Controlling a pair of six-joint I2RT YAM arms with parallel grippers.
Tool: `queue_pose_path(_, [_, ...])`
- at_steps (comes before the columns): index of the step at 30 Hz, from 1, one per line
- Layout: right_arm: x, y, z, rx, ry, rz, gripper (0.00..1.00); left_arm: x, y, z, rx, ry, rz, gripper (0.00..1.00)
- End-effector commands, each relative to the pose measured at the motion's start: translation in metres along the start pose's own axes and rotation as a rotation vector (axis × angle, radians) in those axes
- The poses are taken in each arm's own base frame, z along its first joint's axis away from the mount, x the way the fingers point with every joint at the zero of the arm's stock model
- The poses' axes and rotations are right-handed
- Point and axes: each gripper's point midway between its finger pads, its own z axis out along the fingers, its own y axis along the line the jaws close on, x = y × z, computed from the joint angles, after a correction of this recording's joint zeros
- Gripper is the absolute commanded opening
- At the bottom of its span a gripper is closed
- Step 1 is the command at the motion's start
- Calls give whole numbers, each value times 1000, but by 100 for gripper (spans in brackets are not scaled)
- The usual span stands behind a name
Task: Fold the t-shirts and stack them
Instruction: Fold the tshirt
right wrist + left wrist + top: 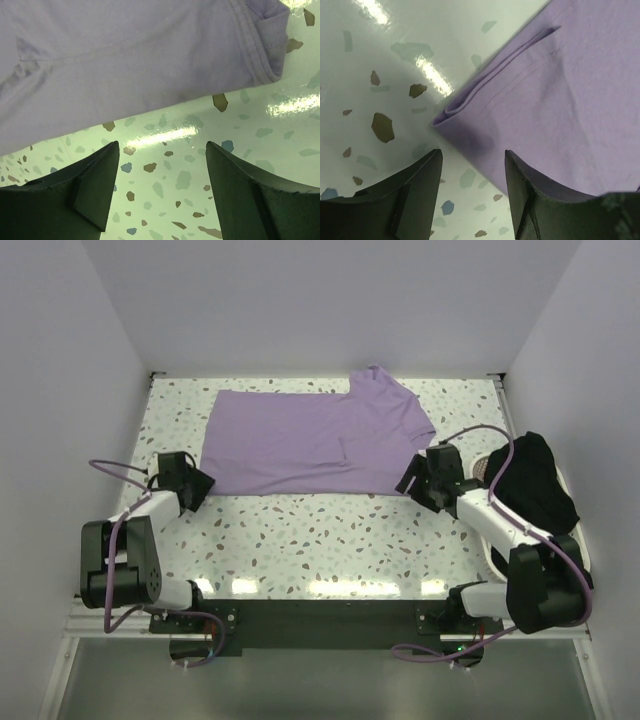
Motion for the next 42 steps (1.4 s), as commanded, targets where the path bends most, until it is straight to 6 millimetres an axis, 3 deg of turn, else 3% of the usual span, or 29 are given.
queue_pose_path(1, [-11, 0, 4, -21, -67, 58, 74, -3, 5, 13, -15, -27, -55, 57])
queue_pose_path(9, [-10, -21, 30, 38, -77, 135, 74, 3, 22, 24, -85, -20, -58, 33])
queue_pose_path(16, [-20, -41, 47, 105, -146, 199, 73, 0, 24, 25, -103, -20, -20, 2])
queue_pose_path(19, [-21, -51, 54, 149, -154, 203, 71, -3, 28, 22, -128, -33, -5, 0])
queue_pose_path(21, [-31, -47, 58, 141, -178, 197, 69, -8, 28, 20, -137, -50, -2, 0])
queue_pose_path(24, [-34, -47, 65, 156, -171, 179, 58, -10, 31, 18, -148, -55, -3, 0])
queue_pose_path(26, [-33, -47, 68, 164, -163, 165, 41, -10, 34, 16, -159, -55, -4, 0])
queue_pose_path(29, [-36, -45, 61, 164, -152, 151, 17, -15, 37, 9, -180, -78, 5, 0])
queue_pose_path(32, [-33, -43, 43, 158, -132, 141, 5, -21, 42, 0, -206, -106, 24, 0])
queue_pose_path(38, [-24, -41, 10, 130, -100, 120, 0, -27, 64, -21, -282, -139, 58, 0])
queue_pose_path(42, [-3, -53, -11, 135, -62, 113, 0, -25, 79, -36, -314, -153, 64, 0])
